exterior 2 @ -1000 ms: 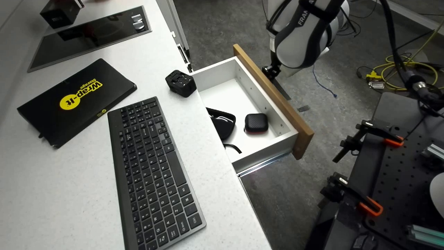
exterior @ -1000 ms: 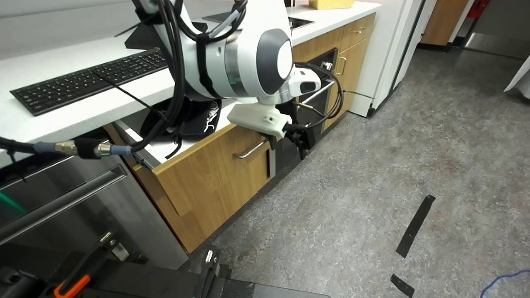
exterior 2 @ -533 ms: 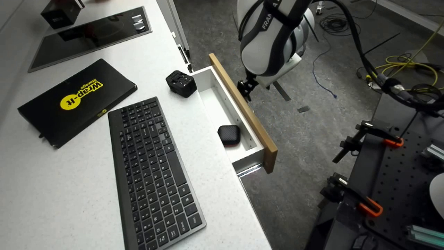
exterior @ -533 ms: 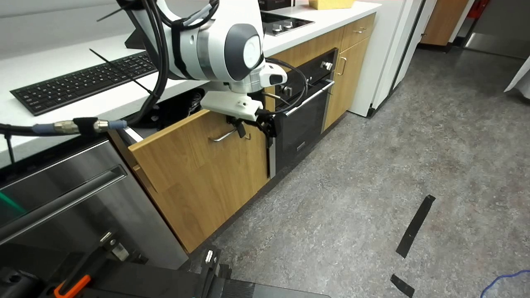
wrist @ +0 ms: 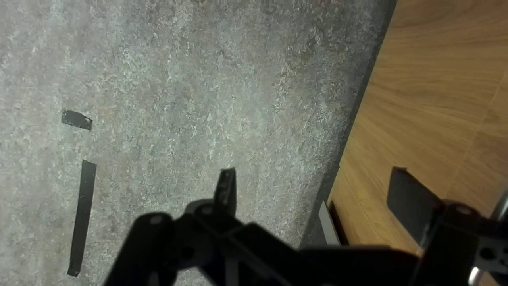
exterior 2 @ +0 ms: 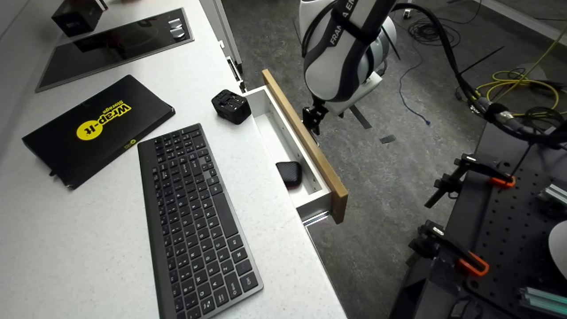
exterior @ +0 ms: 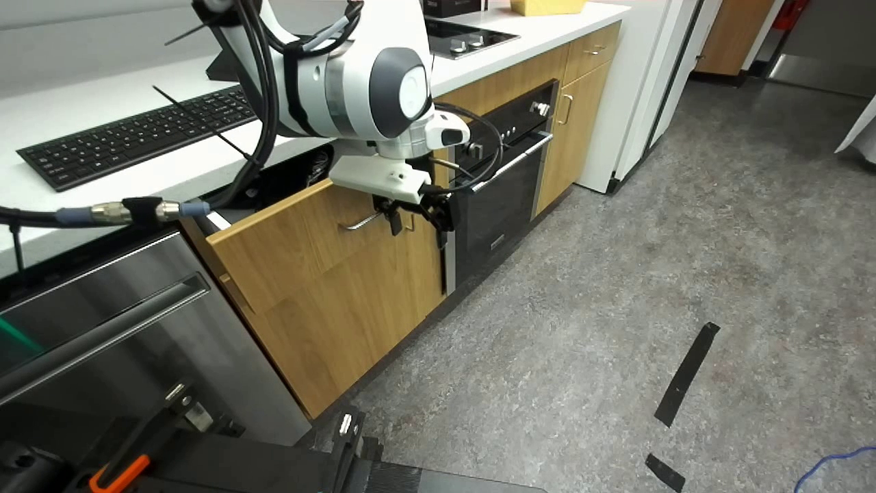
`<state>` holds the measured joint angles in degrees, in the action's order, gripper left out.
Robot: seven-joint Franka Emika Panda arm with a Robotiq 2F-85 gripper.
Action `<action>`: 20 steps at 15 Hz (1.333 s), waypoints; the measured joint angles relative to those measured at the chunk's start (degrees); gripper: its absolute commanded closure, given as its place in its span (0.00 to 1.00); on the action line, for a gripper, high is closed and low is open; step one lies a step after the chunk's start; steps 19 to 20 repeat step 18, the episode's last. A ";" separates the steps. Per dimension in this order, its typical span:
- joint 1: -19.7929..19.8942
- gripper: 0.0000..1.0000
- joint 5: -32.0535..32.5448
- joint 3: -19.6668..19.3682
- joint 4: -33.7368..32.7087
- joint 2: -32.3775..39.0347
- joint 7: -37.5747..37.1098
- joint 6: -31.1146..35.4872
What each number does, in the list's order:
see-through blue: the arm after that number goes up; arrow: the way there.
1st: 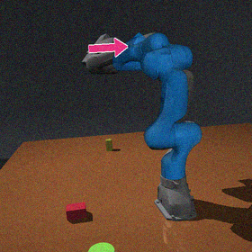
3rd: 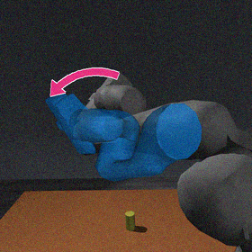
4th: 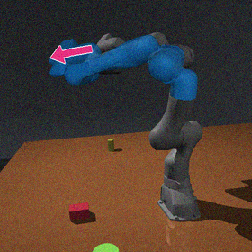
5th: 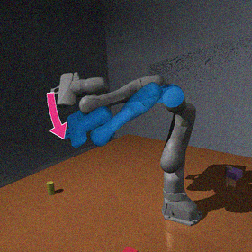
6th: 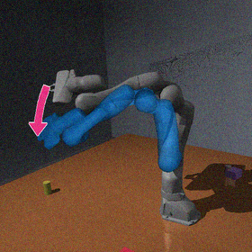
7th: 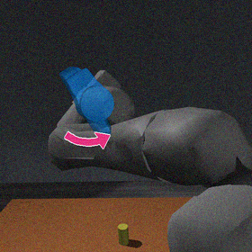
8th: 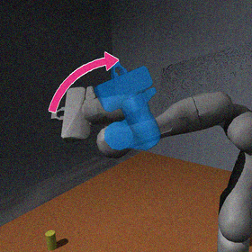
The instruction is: Close the open drawer
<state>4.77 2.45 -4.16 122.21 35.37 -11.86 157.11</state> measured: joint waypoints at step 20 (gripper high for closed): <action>2.52 0.00 -12.24 12.33 -6.08 5.44 5.81 1.36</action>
